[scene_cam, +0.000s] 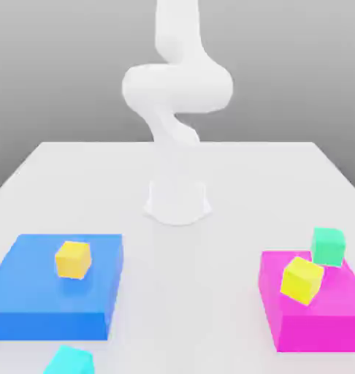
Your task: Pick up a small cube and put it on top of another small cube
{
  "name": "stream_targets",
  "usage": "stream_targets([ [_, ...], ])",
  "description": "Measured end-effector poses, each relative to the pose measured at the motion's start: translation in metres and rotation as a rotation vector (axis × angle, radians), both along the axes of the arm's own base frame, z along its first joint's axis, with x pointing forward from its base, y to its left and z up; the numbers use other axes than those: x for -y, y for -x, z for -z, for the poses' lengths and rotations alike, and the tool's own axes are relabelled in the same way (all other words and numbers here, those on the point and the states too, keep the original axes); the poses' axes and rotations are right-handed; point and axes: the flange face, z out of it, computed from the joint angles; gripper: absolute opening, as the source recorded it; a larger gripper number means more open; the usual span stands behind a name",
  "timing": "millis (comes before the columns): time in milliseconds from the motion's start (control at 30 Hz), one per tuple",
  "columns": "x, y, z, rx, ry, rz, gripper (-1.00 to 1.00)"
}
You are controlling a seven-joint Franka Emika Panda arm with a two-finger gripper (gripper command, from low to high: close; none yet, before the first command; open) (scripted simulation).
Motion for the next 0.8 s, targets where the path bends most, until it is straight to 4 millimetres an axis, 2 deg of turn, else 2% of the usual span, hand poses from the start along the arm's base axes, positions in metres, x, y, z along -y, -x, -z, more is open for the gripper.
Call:
stream_targets([
  [200, 0.028, -0.07, 0.081, -0.153, -0.015, 0.045, 0.0],
  [400, 0.06, -0.119, 0.175, -0.302, -0.033, 0.092, 0.0],
  [600, 0.096, -0.145, 0.277, -0.45, -0.054, 0.145, 0.0],
  [800, 0.127, -0.149, 0.386, -0.598, -0.077, 0.191, 0.0],
])
